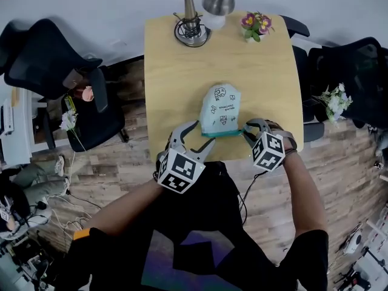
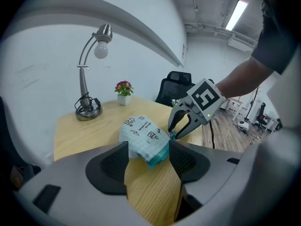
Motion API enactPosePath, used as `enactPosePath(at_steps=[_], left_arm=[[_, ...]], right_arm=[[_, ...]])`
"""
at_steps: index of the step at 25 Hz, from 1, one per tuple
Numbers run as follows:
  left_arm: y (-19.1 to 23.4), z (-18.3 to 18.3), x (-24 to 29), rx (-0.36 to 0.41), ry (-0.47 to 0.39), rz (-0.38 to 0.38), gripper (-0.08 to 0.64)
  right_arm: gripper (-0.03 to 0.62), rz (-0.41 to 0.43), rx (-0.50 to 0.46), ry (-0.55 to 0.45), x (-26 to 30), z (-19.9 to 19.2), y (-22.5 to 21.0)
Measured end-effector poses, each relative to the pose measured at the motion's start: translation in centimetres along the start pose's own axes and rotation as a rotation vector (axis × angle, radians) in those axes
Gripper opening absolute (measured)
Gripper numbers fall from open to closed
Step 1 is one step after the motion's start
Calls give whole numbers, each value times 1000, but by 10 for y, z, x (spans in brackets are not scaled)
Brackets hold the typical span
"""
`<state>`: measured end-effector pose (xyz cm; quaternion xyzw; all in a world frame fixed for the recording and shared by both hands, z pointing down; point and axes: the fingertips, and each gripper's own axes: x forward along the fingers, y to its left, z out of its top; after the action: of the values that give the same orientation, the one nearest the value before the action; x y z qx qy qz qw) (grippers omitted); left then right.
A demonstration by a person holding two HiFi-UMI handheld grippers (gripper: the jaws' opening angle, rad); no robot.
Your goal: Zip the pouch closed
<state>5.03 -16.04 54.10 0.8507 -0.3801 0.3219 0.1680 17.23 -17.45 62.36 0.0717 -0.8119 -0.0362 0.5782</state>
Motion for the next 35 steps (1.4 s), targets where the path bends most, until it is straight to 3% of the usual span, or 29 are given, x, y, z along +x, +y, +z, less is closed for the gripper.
enactPosePath(at_steps=[7,11,16,23,30,35], left_arm=[[0,2,3,-4,-4,0,256],[-1,3,1,0,-10,-2,258],[-1,10,-5,18,-39,0,258],[-4,36,-23,59,-125,-2,256],[-12,68,-54,145,-241,7,256],[-17,77,-63,207,-269,6,256]], right_arm=[[88,82,9,13,3,-1,5],[58,81,30,14,2,0,6],[32,119,106,6,-7,6,12],[32,174,278,-143,-53,48,8],[31,174,341,-297,-109,97,-2],[31,177,368,-343,-128,115,-2]])
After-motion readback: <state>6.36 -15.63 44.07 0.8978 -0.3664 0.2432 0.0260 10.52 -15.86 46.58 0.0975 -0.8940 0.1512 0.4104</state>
